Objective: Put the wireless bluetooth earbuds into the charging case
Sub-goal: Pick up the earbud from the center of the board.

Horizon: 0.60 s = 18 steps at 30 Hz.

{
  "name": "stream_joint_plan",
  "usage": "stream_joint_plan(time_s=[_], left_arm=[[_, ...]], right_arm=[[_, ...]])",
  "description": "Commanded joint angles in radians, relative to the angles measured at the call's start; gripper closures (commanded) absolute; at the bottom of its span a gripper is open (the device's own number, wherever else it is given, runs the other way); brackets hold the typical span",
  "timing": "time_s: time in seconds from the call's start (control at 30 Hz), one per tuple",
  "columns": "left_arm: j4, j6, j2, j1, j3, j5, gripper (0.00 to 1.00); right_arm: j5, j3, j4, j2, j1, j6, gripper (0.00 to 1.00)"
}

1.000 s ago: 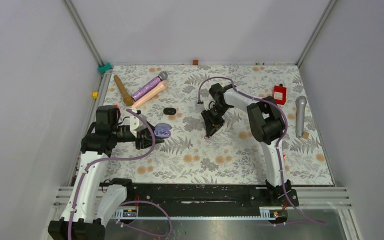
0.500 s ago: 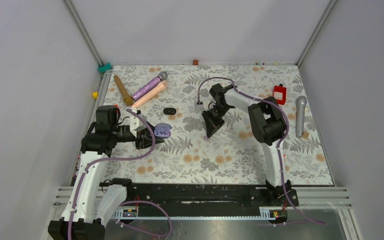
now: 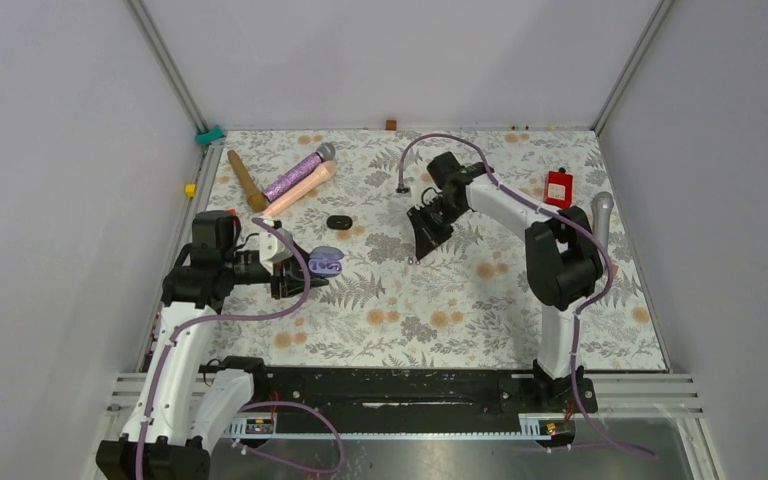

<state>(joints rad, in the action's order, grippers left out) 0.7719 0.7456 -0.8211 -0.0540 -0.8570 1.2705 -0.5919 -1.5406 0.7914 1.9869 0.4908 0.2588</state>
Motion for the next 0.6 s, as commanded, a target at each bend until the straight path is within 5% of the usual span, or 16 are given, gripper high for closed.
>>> stream_joint_plan(time_s=[0.0,0.3,0.57], left_arm=[[-0.035,-0.009,-0.013,0.005,-0.009,0.055,0.98],[-0.387,-0.338,-0.042,-0.078,0.051,-0.137,1.00],[-0.440,-0.378,-0.063,-0.124,0.058,-0.181,1.00]], right_arm=[[0.078,0.022,-0.053,-0.114,0.006,0.019,0.93],[0.205,0.076,-0.124,-0.340,0.006,0.009,0.94],[0.249,0.069,-0.120,-0.335,0.006,0.095,0.89]])
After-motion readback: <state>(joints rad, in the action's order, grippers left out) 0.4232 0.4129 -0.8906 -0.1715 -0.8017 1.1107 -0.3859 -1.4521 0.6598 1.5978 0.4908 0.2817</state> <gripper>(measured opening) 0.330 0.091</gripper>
